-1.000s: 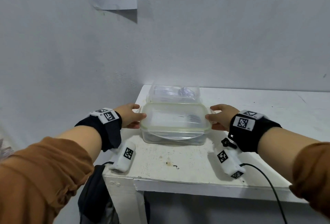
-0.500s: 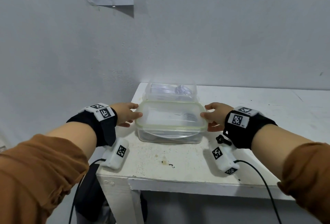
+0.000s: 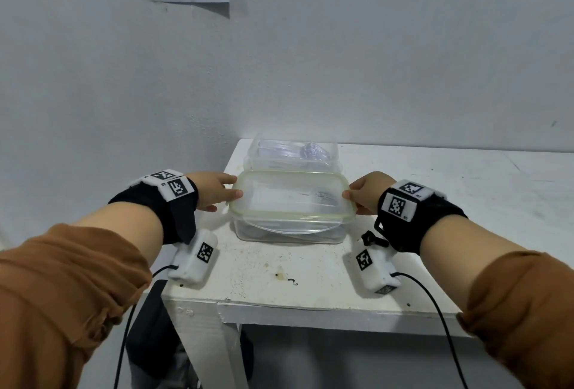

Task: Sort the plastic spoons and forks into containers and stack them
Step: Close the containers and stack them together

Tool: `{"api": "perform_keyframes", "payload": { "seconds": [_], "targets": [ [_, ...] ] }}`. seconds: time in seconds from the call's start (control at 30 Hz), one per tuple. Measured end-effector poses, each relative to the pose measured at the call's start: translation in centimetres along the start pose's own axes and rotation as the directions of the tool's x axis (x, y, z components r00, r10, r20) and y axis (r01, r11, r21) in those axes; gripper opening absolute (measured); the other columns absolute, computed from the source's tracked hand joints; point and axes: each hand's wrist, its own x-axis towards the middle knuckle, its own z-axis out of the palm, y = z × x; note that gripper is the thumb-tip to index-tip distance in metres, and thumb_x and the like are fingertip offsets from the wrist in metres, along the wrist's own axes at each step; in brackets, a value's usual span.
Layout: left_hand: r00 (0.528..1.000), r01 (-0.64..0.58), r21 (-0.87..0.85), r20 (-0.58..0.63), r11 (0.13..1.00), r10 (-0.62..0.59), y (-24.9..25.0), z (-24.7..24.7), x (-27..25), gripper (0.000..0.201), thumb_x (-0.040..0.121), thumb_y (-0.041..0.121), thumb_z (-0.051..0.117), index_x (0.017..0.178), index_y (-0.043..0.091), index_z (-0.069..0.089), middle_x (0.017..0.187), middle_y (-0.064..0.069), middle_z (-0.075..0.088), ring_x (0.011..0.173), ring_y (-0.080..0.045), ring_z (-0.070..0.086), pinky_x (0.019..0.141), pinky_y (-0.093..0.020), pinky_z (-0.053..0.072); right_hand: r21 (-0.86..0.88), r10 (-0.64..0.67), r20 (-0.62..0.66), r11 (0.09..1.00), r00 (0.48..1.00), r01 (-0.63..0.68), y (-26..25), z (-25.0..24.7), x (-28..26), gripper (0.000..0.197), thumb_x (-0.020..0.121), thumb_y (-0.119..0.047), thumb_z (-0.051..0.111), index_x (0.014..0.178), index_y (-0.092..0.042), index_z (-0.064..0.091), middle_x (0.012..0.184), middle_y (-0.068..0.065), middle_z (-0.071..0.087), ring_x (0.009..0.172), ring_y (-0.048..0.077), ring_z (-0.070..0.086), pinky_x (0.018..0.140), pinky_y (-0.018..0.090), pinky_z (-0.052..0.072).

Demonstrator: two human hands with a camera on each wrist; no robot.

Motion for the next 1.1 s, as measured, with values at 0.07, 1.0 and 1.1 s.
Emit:
{"api": "perform_keyframes", "payload": {
  "seconds": [0.07,1.0,1.1],
  "targets": [
    [1.000,-0.007,0.023,0.009,1.000,0.007,0.0,0.0,-0.1,0.054,0.094,0.030,0.054,0.144,0.021,0.035,0.137,-0.008,0.045,0.123,-0.022,0.047,0.098,-0.030,0.045,0.055,-0.011,-0.008,0.998,1.000,0.011,0.1,0.1,0.0,0.033,0.091,-0.019,0.059,0.112,0.006,0.064,0.106,0.020,0.068,0.082,0.024,0.060,0.094,0.043,0.050],
    [0.997,-0.054,0.312,-0.036,0.949,0.068,0.3,3.6,-2.5,0.106,0.079,0.060,0.059,0.149,0.004,0.002,0.149,-0.009,0.032,0.133,-0.024,0.037,0.107,-0.031,0.031,-0.125,-0.053,0.226,0.989,0.973,0.082,0.2,-2.7,3.1,0.062,0.081,-0.032,0.072,0.134,-0.012,0.047,0.121,0.005,0.061,0.105,0.020,0.061,0.095,0.032,0.048],
    [0.996,-0.021,0.330,-0.075,0.944,0.048,0.0,4.2,-1.9,0.119,0.065,0.060,0.073,0.146,0.006,0.004,0.146,-0.011,0.030,0.131,-0.028,0.037,0.107,-0.041,0.034,-0.304,-0.221,0.285,0.902,0.933,0.306,-1.3,-3.2,3.9,0.076,0.084,-0.043,0.064,0.147,-0.022,0.027,0.146,-0.007,0.039,0.131,0.014,0.041,0.105,0.024,0.027]
  ]
}}
